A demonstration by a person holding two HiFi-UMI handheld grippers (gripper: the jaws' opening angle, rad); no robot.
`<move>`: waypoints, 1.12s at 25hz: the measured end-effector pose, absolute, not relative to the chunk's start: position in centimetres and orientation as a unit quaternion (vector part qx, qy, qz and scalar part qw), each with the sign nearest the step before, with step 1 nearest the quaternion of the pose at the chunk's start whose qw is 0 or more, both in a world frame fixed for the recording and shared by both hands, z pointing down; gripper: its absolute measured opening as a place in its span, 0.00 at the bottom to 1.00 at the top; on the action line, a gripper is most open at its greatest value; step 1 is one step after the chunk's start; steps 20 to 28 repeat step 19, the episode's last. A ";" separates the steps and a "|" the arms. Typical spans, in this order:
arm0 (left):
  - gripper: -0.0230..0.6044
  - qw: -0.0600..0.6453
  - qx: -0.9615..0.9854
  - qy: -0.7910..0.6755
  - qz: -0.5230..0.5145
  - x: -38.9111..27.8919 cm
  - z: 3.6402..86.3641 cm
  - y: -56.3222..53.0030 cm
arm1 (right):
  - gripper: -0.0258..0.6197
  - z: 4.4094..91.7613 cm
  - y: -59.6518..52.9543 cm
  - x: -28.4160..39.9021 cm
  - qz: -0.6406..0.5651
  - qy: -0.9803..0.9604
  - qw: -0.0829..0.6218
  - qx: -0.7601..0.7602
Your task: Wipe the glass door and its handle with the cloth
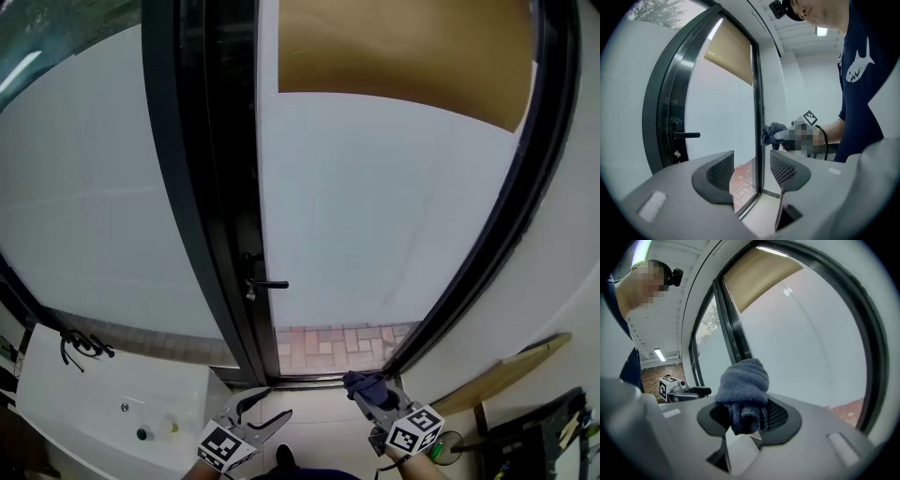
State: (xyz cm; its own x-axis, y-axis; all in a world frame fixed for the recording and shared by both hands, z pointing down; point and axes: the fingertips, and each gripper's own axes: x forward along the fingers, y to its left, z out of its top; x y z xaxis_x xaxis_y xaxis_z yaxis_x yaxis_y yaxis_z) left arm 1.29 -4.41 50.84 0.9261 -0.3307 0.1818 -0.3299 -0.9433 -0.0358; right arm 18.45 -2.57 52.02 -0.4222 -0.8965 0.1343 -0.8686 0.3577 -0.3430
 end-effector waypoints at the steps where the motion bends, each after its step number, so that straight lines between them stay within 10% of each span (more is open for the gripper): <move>1: 0.41 0.000 -0.981 0.169 -0.094 1.4 50.9 -3.4 | 0.27 52.1 -1.5 18.6 -0.183 0.823 0.038 -0.537; 28: 0.41 -0.004 -0.978 0.184 -0.099 1.2 52.1 15.3 | 0.27 52.5 16.8 19.9 -0.167 0.824 0.049 -0.539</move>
